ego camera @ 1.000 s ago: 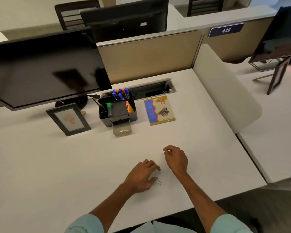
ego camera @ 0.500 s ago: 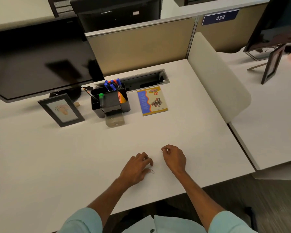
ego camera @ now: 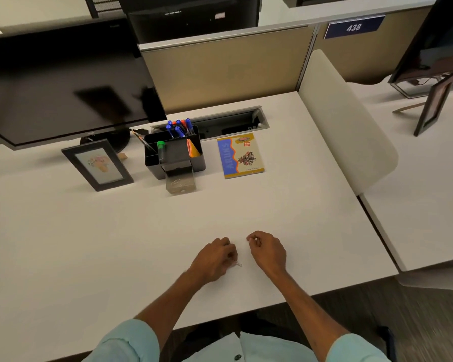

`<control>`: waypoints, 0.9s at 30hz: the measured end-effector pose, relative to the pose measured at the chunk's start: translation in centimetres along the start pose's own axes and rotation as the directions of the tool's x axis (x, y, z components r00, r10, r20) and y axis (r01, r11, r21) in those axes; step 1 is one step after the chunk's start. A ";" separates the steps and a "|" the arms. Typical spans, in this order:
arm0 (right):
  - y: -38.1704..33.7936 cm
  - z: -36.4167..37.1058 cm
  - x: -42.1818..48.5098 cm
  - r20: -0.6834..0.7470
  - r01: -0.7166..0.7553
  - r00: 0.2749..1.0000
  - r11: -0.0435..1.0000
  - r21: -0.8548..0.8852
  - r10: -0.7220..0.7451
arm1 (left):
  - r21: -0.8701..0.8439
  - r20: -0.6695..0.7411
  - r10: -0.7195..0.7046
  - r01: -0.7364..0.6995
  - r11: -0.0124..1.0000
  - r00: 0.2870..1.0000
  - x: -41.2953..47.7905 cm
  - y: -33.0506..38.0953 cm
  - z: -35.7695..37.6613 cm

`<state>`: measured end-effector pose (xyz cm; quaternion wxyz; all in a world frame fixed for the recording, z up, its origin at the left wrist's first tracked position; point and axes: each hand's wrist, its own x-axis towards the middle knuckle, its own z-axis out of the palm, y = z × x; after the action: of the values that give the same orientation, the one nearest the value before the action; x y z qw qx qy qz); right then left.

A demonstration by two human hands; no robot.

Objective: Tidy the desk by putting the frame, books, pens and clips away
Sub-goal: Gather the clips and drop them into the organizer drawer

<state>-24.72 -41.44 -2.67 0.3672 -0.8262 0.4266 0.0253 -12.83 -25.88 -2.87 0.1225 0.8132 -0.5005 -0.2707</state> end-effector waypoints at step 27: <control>-14.5 7.8 5.3 0.177 -0.021 0.982 0.896 0.444 -0.065 | -0.583 -0.247 -0.397 0.192 0.789 0.884 -1.6 -12.1 -8.0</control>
<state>-8.77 -34.85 -1.71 0.5846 -0.7193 0.3752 0.0005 0.12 -19.41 -1.49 0.3917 0.8486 -0.2370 -0.2652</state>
